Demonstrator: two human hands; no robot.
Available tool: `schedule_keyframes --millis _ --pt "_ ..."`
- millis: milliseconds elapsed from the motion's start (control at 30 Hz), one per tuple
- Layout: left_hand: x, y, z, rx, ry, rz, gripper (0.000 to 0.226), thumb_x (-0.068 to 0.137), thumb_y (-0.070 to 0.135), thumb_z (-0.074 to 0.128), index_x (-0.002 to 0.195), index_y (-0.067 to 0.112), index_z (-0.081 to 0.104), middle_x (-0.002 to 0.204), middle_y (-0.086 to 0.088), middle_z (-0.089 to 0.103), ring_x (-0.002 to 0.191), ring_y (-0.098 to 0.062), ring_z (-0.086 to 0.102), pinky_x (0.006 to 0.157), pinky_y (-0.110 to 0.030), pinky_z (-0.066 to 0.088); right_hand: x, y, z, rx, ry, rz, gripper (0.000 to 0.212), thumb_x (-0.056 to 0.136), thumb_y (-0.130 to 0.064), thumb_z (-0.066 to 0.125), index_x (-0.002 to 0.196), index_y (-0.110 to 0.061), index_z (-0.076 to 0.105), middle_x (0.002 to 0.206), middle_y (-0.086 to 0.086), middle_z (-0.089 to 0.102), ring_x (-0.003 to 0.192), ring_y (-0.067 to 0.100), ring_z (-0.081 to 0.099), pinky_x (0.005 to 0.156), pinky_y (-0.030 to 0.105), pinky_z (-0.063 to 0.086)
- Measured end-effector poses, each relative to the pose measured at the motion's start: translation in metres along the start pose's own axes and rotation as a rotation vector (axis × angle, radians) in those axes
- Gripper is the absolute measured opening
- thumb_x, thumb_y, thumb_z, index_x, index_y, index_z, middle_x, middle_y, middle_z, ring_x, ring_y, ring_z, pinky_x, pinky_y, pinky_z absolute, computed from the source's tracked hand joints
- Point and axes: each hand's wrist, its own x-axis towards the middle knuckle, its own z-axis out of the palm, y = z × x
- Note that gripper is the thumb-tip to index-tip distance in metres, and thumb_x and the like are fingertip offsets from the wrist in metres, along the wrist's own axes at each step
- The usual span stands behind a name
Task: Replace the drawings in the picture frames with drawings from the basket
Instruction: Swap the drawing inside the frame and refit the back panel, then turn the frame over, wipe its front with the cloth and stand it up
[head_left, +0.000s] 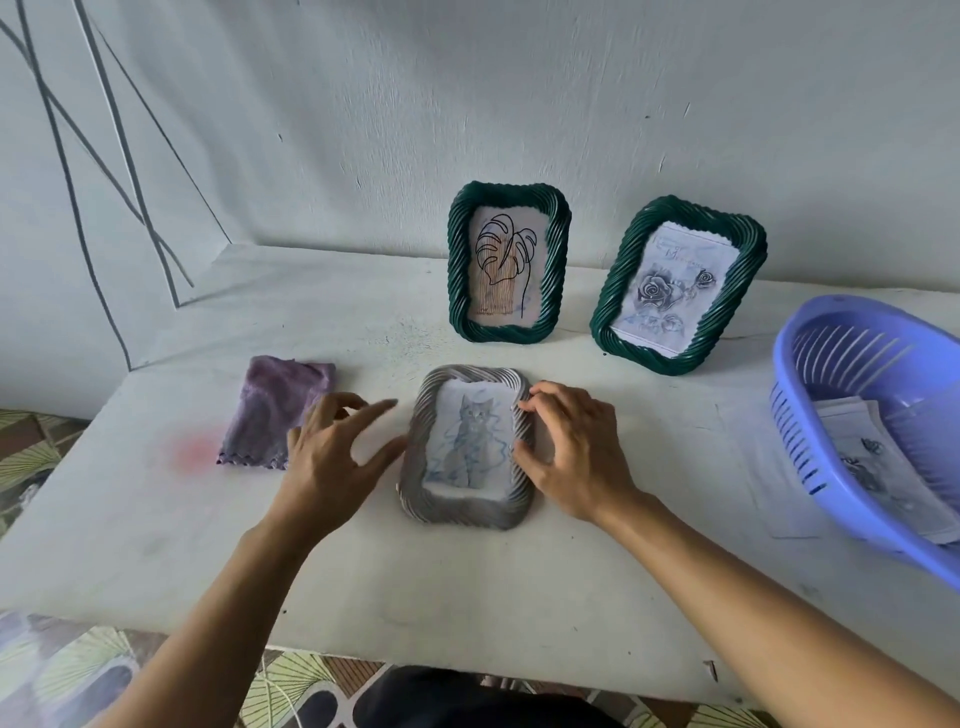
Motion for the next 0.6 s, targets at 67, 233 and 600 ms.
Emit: schedule_keyframes --millis 67,233,600 --pt "0.005 -0.009 -0.008 -0.043 0.155 -0.049 0.046 0.086 0.057 0.067 0.121 0.027 0.071 0.111 -0.002 0.061 0.101 -0.027 0.062 0.087 -0.047 0.049 0.001 0.0 0.001 -0.003 0.018 -0.005 0.034 0.082 -0.045 0.054 0.109 -0.025 0.057 0.125 -0.008 0.055 0.116 0.017 0.052 0.096 0.041 0.038" --pt "0.017 -0.044 -0.04 -0.018 0.306 -0.452 0.035 0.092 0.031 0.067 0.126 0.024 0.065 0.123 -0.019 0.055 0.118 -0.042 0.05 0.1 -0.054 0.04 0.0 0.004 0.003 0.025 0.008 -0.004 0.03 0.087 -0.043 0.056 0.113 -0.028 0.056 0.13 -0.01 0.054 0.121 0.014 0.049 0.099 0.038 0.033" --pt "0.035 -0.067 -0.069 -0.102 0.024 -0.658 0.046 0.086 0.037 0.073 0.121 0.009 0.062 0.109 -0.013 0.072 0.104 -0.035 0.062 0.087 -0.042 0.049 0.002 -0.002 0.002 0.054 0.036 0.034 0.035 0.082 -0.041 0.058 0.115 -0.028 0.057 0.126 -0.013 0.057 0.118 0.012 0.052 0.097 0.037 0.035"
